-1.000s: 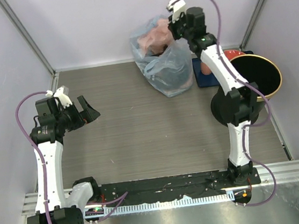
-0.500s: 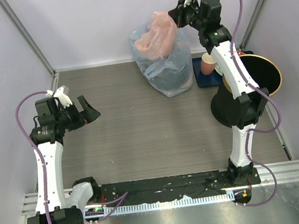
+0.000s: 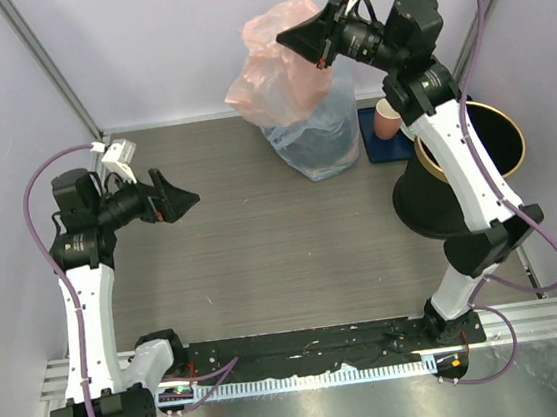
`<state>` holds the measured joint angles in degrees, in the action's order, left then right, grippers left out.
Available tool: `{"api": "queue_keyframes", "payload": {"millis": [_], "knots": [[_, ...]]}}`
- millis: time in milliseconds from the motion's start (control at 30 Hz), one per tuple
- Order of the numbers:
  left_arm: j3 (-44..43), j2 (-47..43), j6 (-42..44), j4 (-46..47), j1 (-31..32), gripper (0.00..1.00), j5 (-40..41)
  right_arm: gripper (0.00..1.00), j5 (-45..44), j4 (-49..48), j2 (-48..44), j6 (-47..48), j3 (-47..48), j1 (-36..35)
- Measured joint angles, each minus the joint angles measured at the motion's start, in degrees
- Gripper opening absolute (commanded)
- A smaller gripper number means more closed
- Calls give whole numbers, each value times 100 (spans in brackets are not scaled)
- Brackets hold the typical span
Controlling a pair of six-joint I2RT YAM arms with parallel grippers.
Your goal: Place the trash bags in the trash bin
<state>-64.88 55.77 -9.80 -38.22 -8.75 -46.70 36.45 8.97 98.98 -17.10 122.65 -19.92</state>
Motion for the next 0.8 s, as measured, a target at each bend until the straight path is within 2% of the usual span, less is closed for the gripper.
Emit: {"api": "queue_keyframes", "payload": {"millis": [133,300,400,467,500,567,600,633,667,800], "knots": [[-17,-37,-105,540,0,100,-673,1,400,-254,-474,-468,-511,-291],[254,-267,7,752,0,100,-927,1,809,-634,-734,-953,-1849,-308],[544,-323,343,675,0,100,-955,1,857,-557,-721,-673,-2916,-282],[756,-291,756,553,0,99,-938,3,800,-192,-682,-9,-3696,-256],[859,-260,960,450,0,99,-920,27,723,42,-667,380,-4085,-256],[1034,-166,1362,264,0,98,-859,53,540,599,-621,1054,-4690,-243],[1113,-85,1565,157,0,97,-828,80,367,859,-597,1425,-4964,-232],[1182,22,1794,48,0,97,-798,91,210,1167,-579,1725,-5158,-223],[1241,131,1963,-28,0,95,-748,95,52,1460,-568,1939,-5261,-201],[1379,654,2326,-160,0,90,-625,96,-479,2131,-619,2437,-5073,-221]]}}
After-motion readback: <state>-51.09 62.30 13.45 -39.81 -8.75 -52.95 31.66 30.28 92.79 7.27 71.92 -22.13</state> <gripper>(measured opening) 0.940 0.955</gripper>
